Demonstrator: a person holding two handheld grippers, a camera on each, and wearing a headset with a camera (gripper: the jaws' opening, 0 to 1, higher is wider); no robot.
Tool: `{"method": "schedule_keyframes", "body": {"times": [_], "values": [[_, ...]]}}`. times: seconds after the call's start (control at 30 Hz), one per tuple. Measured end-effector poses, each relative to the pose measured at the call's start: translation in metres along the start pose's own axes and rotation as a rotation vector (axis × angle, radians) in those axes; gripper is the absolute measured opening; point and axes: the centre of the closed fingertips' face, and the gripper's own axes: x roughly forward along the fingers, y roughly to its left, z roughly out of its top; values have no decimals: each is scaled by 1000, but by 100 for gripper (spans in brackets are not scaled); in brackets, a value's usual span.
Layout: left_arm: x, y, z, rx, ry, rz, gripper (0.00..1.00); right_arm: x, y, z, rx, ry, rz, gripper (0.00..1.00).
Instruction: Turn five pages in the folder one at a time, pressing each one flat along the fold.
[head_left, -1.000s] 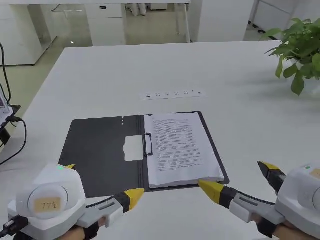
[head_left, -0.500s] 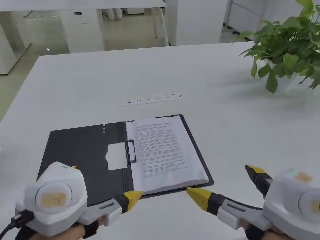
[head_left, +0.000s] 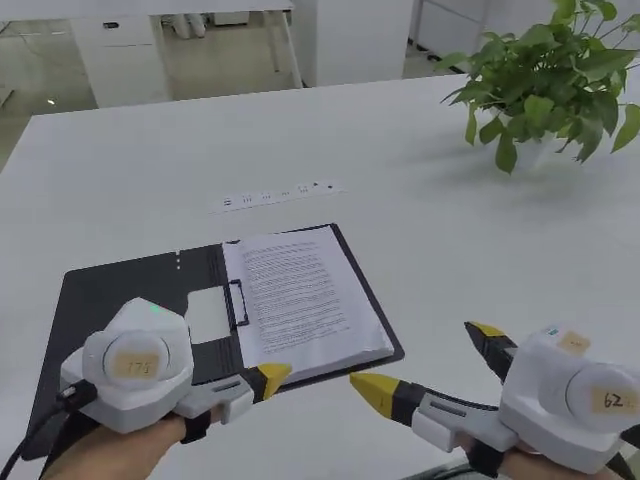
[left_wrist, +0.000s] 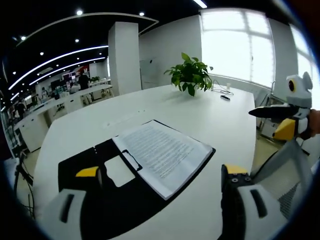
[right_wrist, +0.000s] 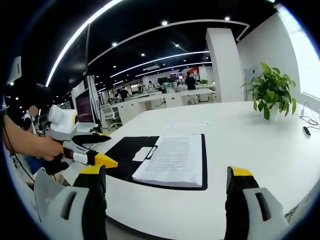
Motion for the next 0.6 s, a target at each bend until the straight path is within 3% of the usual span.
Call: {"method": "schedule_keyframes", "body": {"times": [0.33,0.6], "values": [[31,-21,5,30,13,-64,99,-2,5,2,-1,-8,-9,100],[48,-31,-1,36,35,-89,99,-6,6,-1,0,-9,-24,100]]}}
